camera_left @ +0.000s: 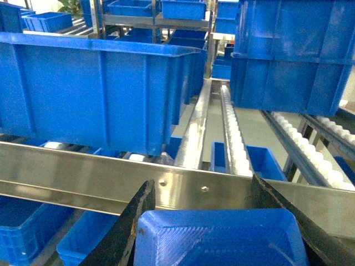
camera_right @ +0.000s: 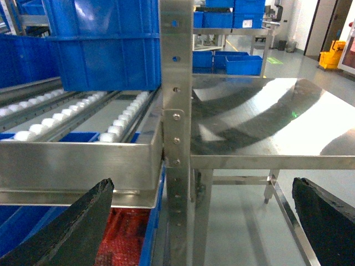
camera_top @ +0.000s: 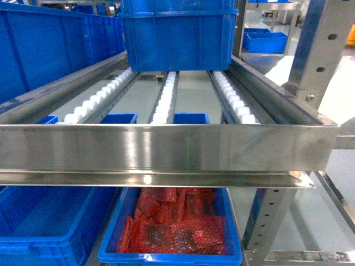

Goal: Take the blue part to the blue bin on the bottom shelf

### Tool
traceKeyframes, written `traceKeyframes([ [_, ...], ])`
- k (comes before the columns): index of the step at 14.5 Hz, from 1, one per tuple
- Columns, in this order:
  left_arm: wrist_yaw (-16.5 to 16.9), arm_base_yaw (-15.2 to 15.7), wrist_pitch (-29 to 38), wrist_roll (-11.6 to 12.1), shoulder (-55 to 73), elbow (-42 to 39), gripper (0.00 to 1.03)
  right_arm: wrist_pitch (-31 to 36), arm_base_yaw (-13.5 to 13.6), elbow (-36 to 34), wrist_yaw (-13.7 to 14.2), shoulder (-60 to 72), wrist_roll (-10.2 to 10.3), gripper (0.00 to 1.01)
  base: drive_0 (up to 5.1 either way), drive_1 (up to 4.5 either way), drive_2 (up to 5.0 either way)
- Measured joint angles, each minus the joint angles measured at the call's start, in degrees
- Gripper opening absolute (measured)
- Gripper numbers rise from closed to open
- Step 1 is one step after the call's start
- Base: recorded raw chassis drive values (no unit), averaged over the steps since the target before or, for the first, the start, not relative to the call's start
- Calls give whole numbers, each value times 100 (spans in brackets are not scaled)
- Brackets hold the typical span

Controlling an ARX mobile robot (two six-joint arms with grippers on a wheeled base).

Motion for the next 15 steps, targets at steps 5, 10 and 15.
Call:
traceKeyframes([
  [5,2,0,0,0,-4,0,43,2,0,0,-4,0,2,98,-494,243,243],
  [10,-42,0,-4,0,-11,0,43,13,0,0,-26,0,2,98,-100,47,47],
  [15,-15,-7,0,0,-9,0,43,4,0,0,-22,0,0,98,0,0,0],
])
